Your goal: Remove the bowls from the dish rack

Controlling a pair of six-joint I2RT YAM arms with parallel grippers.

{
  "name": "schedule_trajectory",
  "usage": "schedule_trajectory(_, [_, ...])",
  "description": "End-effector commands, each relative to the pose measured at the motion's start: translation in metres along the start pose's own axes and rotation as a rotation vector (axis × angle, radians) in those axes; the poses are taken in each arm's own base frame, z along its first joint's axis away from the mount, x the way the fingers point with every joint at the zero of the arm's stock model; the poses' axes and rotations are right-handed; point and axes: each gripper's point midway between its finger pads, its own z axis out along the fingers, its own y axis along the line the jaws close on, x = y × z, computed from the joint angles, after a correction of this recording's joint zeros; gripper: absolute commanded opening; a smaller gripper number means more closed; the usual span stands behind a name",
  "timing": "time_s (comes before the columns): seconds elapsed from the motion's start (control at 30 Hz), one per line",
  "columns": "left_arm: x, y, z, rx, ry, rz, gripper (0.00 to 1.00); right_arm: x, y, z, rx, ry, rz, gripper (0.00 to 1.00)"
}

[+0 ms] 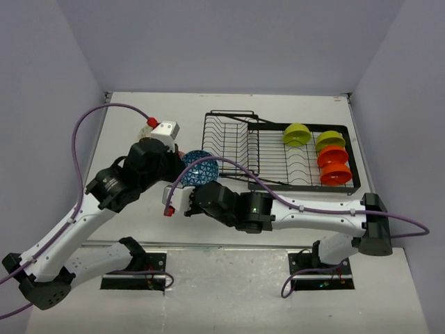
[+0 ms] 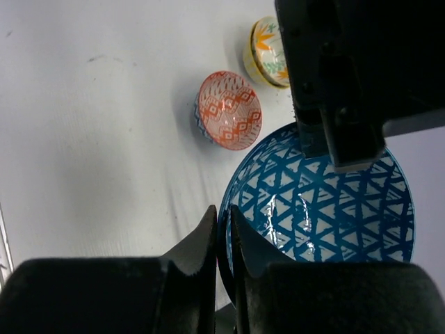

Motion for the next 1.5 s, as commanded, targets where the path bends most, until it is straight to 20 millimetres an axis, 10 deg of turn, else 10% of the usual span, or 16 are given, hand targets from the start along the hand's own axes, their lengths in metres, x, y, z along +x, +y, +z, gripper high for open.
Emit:
schedule_trajectory(0.0, [-0.033, 0.021, -0.022, -0.107, -0.163, -0.104, 0.0, -0.036, -0.046, -0.012, 0.201, -0.123, 0.116, 0.11])
schedule_trajectory(0.3, [-0.033, 0.076, -0.033, -0.395, -0.276, -0.22, 0.0, -0.032, -0.075, -0.033, 0.352, -0.168, 0.265, 0.99])
schedule_trajectory(0.77, [-0.038, 0.144, 0.051, -0.422, -0.185, -0.335, 0.0, 0.039, -0.107, -0.168, 0.447, -0.326, 0.881, 0.99])
schedule_trajectory(1.47, [0.037, 0.169, 0.146, -0.356, 0.07, -0.356, 0.0, 0.114, -0.077, -0.141, 0.408, -0.192, 1.006, 0.99])
